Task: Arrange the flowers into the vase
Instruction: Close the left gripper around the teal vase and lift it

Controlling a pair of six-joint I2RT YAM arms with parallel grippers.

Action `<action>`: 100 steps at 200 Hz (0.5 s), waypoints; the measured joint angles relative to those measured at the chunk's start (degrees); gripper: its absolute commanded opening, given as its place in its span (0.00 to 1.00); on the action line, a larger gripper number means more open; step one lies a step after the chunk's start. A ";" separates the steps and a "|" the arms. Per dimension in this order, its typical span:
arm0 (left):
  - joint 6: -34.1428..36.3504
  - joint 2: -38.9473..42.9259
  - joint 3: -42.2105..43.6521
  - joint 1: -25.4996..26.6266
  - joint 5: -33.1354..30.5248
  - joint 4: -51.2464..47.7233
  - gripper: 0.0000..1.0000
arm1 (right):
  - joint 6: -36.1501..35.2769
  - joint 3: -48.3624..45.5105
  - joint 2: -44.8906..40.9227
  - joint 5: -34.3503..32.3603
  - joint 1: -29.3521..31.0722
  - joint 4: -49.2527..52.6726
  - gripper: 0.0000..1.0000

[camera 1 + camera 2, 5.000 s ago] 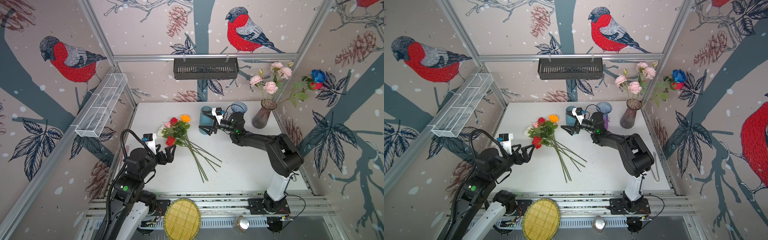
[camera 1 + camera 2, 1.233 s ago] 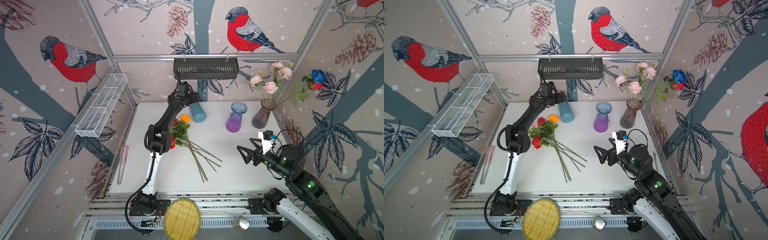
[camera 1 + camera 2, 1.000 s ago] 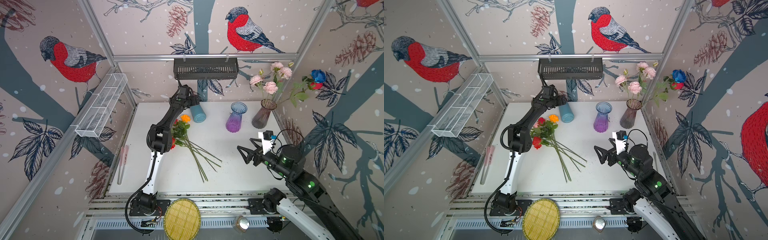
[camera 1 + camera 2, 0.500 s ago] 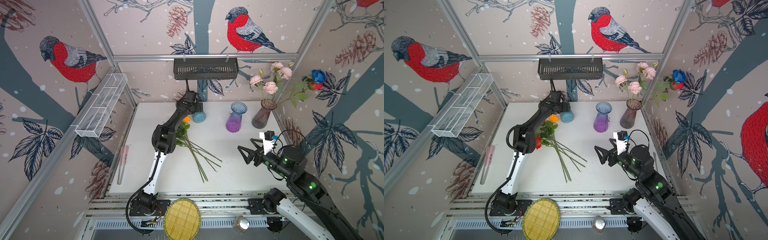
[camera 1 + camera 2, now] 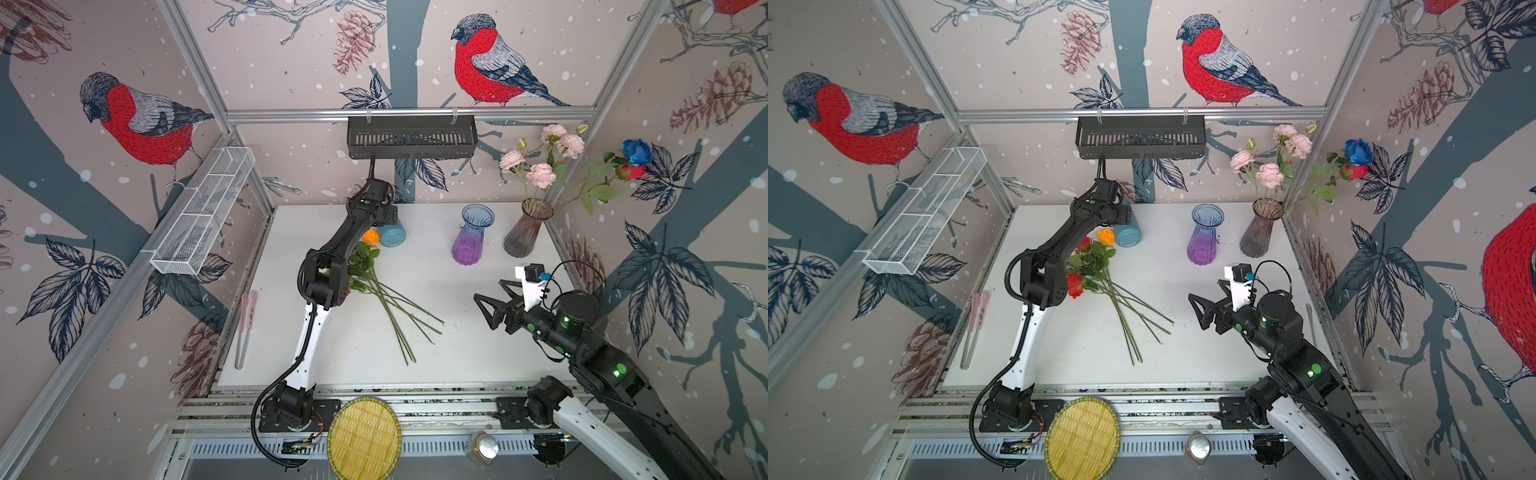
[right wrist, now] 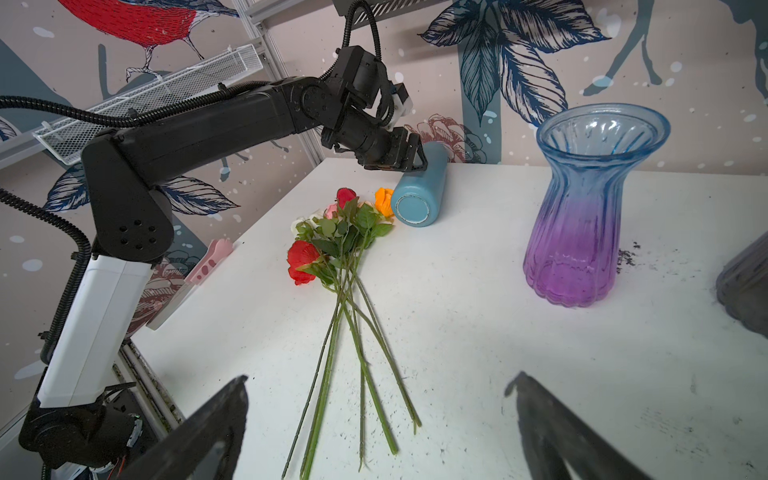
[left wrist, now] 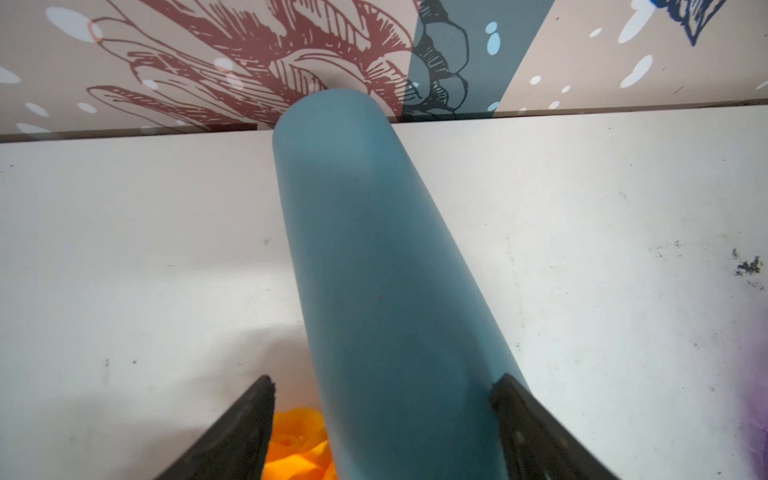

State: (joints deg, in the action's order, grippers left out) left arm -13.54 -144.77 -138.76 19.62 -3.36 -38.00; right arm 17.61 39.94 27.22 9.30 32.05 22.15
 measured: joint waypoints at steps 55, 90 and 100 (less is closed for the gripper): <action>-2.12 0.87 -0.28 -1.07 4.72 -1.31 0.94 | -0.04 0.02 -0.02 -0.28 0.00 0.00 0.99; -4.68 -1.51 -2.71 -0.83 7.65 1.51 0.94 | -0.02 0.22 -0.20 -0.28 0.00 0.02 0.99; -5.16 -2.29 -3.02 -0.68 7.65 1.99 0.93 | -0.02 0.22 -0.28 -0.28 0.00 0.02 0.99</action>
State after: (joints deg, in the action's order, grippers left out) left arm -18.70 -147.06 -141.78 18.94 4.29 -36.01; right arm 17.58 40.16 26.94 9.02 32.05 22.17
